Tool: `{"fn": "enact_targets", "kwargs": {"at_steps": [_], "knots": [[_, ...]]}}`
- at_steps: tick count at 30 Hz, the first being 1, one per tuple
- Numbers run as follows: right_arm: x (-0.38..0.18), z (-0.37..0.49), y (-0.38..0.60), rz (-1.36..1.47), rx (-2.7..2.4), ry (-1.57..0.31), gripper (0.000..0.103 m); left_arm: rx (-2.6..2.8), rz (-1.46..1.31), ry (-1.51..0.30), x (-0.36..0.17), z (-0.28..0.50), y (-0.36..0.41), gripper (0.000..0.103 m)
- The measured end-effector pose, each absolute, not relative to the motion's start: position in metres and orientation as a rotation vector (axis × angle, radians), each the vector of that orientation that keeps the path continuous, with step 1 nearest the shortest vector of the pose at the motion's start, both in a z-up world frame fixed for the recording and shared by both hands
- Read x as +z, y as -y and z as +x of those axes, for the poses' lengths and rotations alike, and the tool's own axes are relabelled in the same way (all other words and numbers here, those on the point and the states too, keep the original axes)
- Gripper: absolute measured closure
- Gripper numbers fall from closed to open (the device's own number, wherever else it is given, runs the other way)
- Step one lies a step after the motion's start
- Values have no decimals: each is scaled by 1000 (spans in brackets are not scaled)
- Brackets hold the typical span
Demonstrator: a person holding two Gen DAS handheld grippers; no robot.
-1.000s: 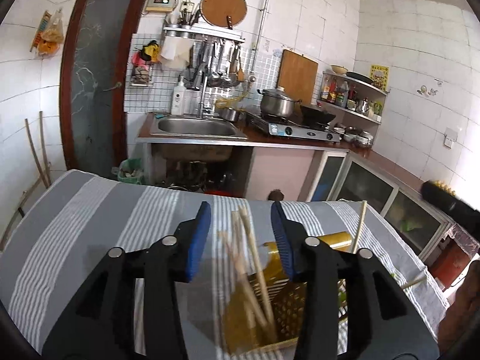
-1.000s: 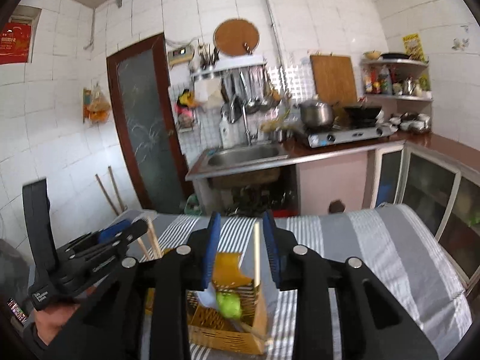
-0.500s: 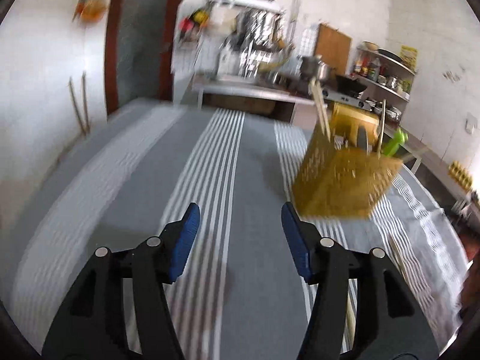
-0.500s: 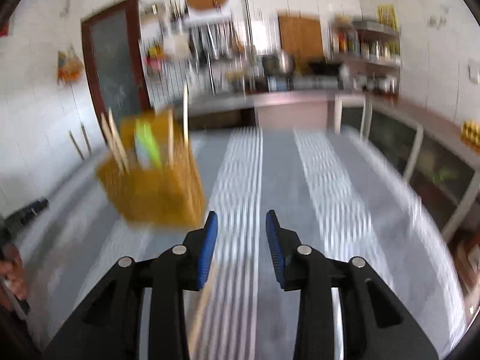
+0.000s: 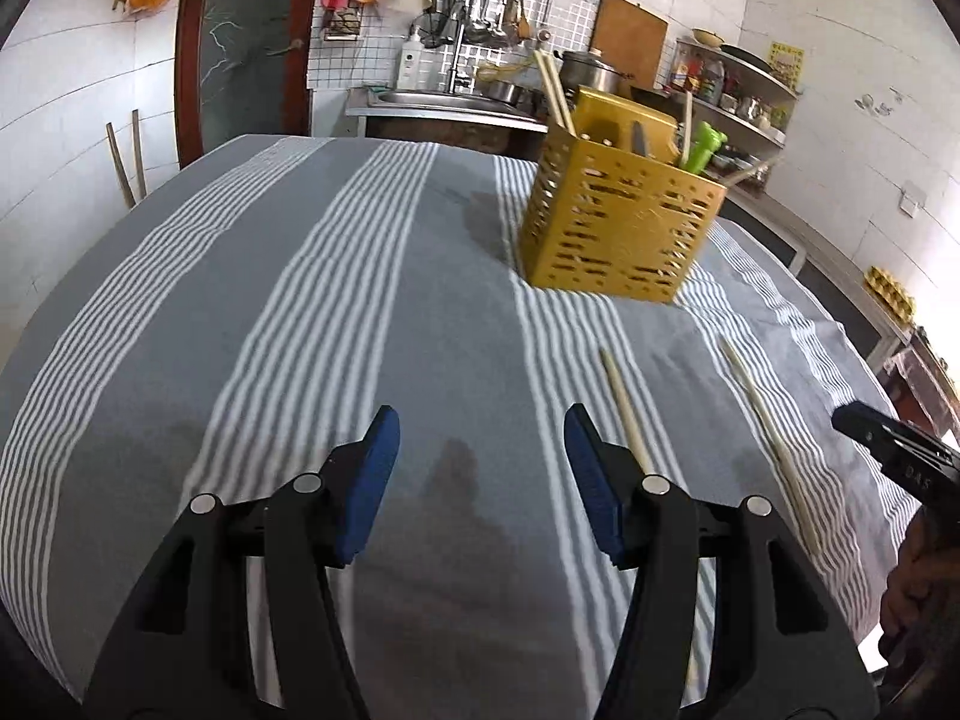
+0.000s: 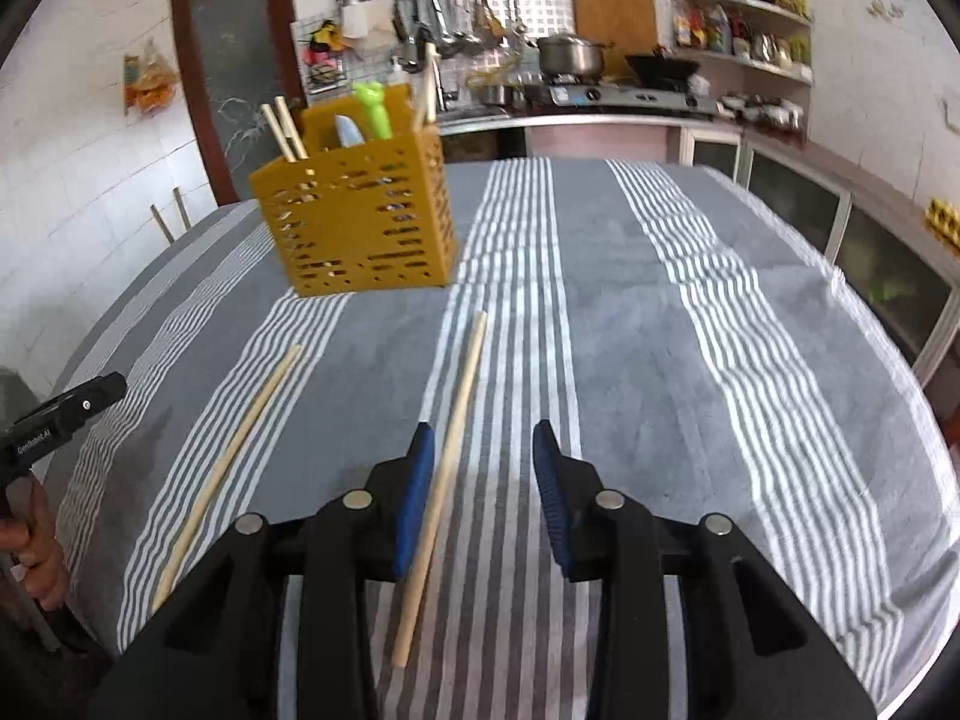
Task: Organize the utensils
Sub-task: 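Move both tools back down toward the loose chopsticks on the cloth, then grasp a wooden chopstick with the left tool while the right tool grasps another chopstick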
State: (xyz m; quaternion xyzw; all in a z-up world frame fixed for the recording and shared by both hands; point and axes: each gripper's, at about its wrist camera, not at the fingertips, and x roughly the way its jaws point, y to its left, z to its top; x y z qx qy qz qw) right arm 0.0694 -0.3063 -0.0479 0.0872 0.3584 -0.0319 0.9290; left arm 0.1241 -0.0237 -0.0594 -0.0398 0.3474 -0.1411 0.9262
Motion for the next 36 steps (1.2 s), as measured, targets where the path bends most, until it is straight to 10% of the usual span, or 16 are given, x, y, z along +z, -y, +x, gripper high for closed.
{"fn": "enact_targets", "kwargs": {"at_steps": [36], "knots": [[-72,137,303,193,-37,-872,68,-381,89,-968,-101,185,134,58]]}}
